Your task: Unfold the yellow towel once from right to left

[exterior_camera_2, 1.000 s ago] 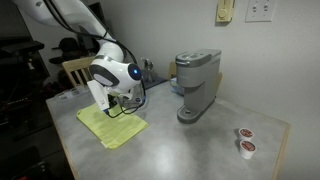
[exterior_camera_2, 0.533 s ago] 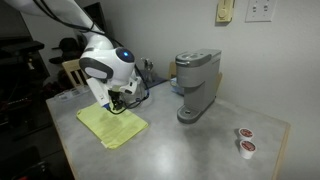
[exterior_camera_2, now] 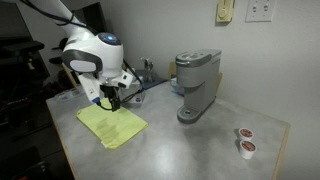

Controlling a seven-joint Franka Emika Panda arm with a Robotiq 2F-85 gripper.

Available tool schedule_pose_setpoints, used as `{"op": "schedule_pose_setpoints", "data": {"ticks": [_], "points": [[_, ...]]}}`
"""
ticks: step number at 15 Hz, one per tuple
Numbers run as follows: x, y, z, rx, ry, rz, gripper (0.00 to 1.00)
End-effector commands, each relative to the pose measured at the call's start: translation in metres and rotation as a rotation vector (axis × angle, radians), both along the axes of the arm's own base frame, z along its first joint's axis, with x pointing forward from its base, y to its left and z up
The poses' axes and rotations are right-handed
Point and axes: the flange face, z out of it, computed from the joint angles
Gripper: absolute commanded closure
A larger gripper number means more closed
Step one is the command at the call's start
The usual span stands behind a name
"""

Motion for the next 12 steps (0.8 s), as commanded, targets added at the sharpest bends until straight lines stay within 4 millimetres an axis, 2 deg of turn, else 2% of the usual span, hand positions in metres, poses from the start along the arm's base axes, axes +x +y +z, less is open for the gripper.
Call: {"op": "schedule_pose_setpoints", "data": {"ticks": [1,12], "points": [[-0.024,-0.005,0.02,-0.07,0.005,-0.043,0.0],[-0.054,-0.001,0.066,-0.143,-0.015,-0.078,0.0]]}}
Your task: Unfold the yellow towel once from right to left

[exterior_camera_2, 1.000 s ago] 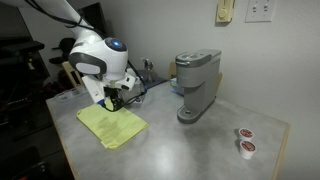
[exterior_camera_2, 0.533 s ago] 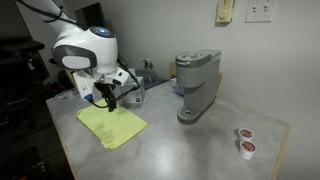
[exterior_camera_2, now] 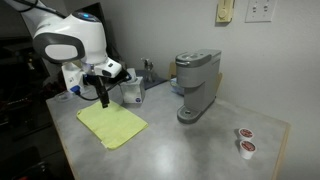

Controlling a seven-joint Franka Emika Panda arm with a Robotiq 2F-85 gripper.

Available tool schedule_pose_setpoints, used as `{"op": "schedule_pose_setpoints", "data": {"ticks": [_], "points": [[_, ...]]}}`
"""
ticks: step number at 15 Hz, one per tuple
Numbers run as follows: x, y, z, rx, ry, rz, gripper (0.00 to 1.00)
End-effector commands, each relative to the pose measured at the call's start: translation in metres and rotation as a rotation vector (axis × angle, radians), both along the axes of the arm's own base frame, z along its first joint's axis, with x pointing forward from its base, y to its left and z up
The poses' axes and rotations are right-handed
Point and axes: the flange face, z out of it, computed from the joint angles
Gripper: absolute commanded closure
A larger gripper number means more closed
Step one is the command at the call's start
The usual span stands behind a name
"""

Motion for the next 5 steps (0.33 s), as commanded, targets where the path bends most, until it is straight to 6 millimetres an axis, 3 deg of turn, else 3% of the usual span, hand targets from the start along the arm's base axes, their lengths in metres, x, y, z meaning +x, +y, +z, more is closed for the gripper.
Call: {"op": "schedule_pose_setpoints", "data": {"ticks": [1,2,5], "points": [[-0.015,-0.001,0.012,-0.034,-0.015,0.0,0.0],[-0.004,0.0,0.007,-0.013,-0.007,0.002,0.0],[-0.007,-0.001,0.011,-0.019,-0.01,0.001,0.0]]}}
